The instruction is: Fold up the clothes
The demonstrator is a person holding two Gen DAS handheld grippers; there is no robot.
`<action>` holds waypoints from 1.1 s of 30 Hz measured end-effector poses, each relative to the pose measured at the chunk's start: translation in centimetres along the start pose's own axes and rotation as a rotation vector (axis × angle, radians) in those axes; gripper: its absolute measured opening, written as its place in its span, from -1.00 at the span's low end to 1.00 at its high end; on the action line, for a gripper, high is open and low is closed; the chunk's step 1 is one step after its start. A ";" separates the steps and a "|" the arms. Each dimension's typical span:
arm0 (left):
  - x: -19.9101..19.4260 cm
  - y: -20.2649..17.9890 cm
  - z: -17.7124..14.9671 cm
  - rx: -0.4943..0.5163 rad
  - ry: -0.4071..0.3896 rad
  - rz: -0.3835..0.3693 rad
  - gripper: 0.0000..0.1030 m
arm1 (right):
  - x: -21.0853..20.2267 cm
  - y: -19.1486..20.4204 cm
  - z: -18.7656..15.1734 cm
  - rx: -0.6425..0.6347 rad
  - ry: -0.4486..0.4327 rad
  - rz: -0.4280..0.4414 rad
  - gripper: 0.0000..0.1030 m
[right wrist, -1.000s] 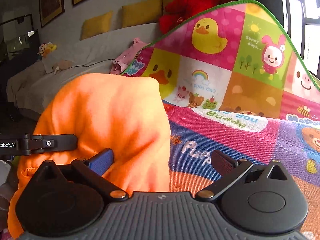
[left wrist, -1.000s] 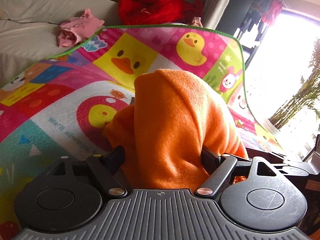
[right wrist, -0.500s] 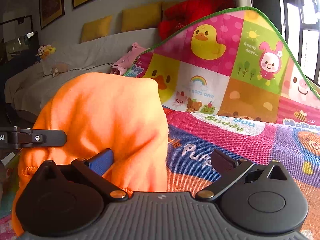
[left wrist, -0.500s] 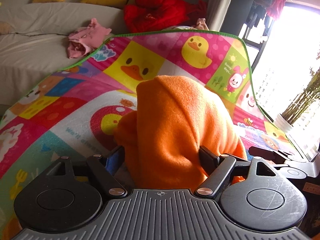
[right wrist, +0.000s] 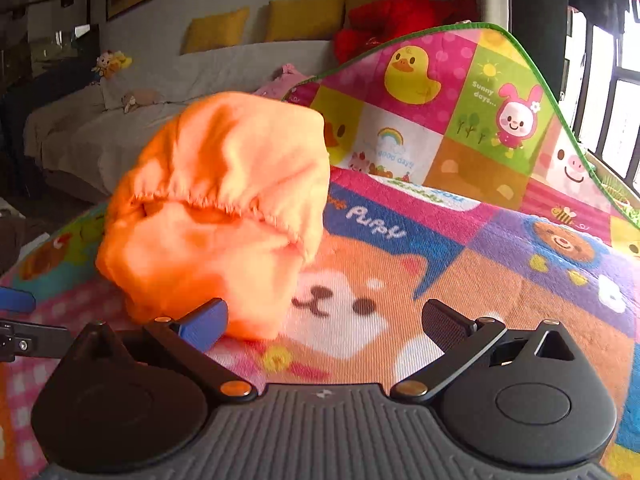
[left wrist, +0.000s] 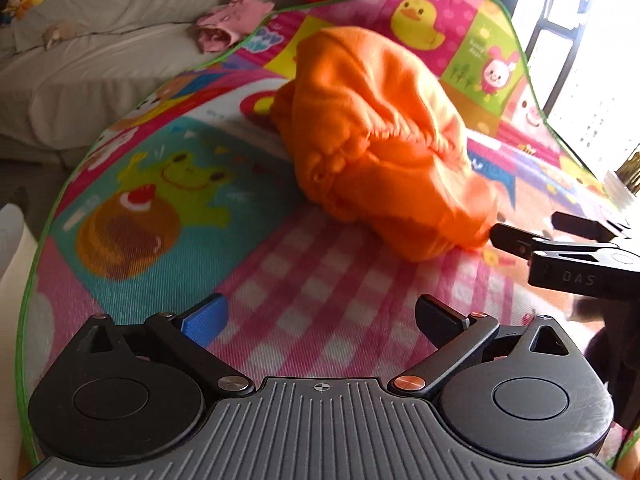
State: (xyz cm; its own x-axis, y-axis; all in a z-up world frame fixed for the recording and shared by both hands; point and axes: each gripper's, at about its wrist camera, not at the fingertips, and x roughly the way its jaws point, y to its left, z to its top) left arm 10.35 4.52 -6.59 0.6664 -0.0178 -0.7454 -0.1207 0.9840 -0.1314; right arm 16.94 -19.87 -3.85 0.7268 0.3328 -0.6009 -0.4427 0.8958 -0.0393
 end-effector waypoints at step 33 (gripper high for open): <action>3.8 -5.3 0.0 0.009 -0.178 0.314 1.00 | 2.3 -1.0 -0.7 0.023 0.048 0.054 1.00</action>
State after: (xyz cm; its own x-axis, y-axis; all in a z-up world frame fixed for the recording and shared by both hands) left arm 13.54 -0.80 -8.76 0.7158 0.3163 -0.6226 -0.3342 0.9380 0.0923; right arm 18.73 -20.20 -5.74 0.6755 0.3670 -0.6396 -0.4684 0.8834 0.0123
